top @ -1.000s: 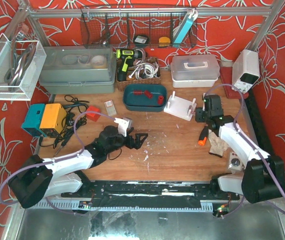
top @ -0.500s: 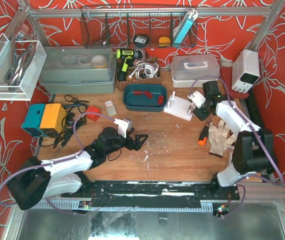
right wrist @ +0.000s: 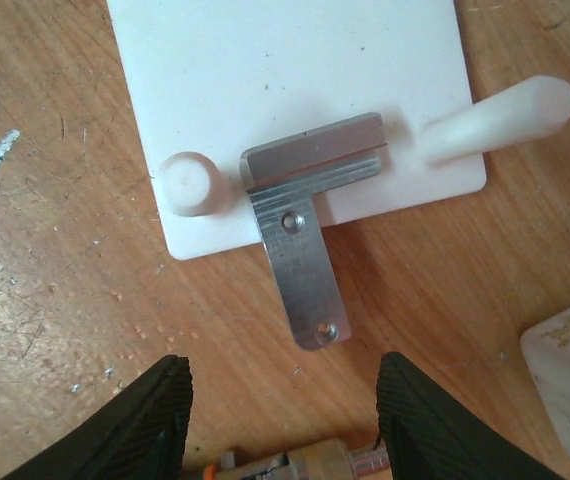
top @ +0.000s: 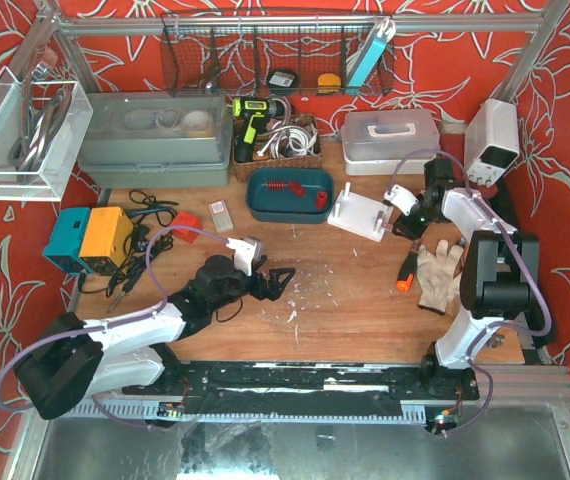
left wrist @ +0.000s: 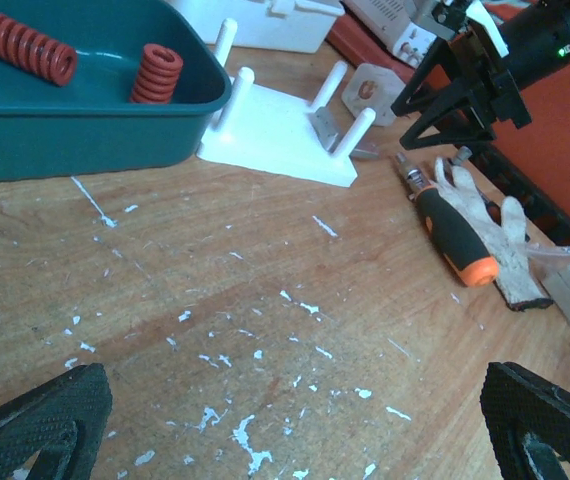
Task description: Install the large spring
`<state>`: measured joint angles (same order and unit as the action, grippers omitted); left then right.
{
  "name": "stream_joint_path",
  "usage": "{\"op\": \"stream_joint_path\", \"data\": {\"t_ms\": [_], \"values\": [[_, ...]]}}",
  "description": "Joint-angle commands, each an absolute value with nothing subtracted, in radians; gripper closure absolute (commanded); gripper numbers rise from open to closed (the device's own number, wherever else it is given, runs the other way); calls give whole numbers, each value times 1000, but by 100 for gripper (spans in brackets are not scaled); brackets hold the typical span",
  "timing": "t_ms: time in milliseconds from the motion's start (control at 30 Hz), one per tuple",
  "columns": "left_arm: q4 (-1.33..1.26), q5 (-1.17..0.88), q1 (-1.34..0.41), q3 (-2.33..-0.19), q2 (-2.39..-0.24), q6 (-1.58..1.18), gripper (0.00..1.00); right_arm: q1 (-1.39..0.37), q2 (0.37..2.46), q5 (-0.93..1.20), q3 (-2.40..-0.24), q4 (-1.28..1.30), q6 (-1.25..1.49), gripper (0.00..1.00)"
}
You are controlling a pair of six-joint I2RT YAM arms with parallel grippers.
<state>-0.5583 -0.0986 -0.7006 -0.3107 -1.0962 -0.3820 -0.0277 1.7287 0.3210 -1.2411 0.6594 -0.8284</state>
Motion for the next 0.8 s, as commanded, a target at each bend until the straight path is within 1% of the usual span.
{"op": "stream_joint_path", "data": {"t_ms": [0, 300, 767], "values": [[-591, -85, -707, -310, -1120, -374, 0, -17, 1777, 378, -1278, 662, -895, 46], [-592, -75, -707, -309, -1126, -370, 0, -15, 1872, 356, -1315, 609, -914, 54], [-586, -74, -707, -308, -1106, -372, 0, -14, 1939, 373, -1327, 609, -927, 56]]}}
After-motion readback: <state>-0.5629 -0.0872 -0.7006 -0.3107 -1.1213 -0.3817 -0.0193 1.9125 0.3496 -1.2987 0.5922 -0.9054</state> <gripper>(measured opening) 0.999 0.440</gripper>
